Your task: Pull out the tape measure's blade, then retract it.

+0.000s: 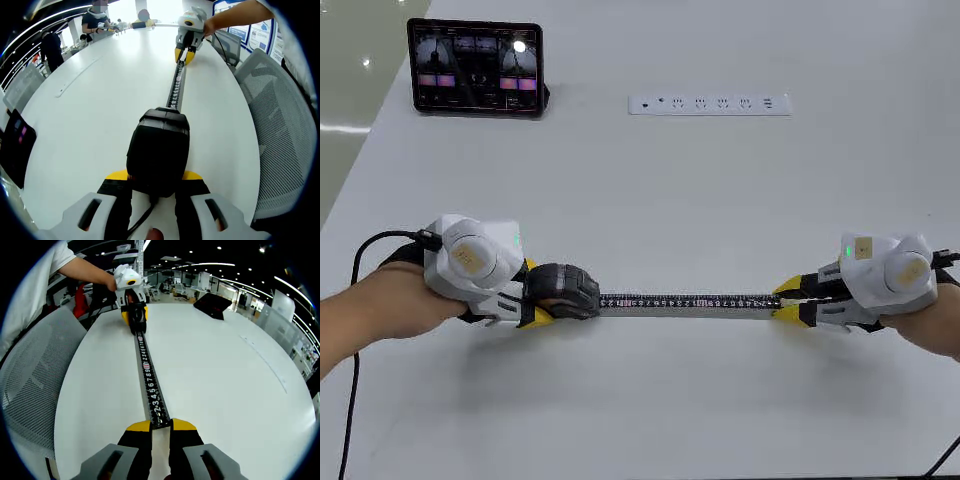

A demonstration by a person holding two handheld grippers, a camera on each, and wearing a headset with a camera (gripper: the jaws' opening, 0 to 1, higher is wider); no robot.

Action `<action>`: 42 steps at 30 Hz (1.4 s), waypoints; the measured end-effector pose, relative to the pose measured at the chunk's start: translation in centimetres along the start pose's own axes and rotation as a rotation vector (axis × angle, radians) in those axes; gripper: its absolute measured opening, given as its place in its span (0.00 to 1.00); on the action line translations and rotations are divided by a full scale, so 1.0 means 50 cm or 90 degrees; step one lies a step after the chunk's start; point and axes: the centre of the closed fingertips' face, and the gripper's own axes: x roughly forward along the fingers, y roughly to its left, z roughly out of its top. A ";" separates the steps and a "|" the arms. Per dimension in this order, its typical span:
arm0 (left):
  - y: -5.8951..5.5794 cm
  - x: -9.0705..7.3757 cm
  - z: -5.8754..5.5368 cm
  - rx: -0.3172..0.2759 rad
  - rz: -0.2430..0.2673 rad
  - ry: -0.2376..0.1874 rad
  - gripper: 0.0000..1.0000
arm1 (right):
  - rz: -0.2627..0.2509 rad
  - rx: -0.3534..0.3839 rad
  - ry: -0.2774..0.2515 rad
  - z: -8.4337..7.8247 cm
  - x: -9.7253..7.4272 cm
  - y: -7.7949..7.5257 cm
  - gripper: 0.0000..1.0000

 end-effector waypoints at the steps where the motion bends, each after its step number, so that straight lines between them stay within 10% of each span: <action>1: 0.000 0.000 0.000 -0.001 0.000 0.000 0.28 | 0.000 0.000 0.000 -0.002 -0.002 -0.001 0.08; 42: -0.003 -0.002 0.008 -0.004 0.002 0.011 0.29 | 0.043 -0.029 0.079 -0.023 -0.007 0.001 0.11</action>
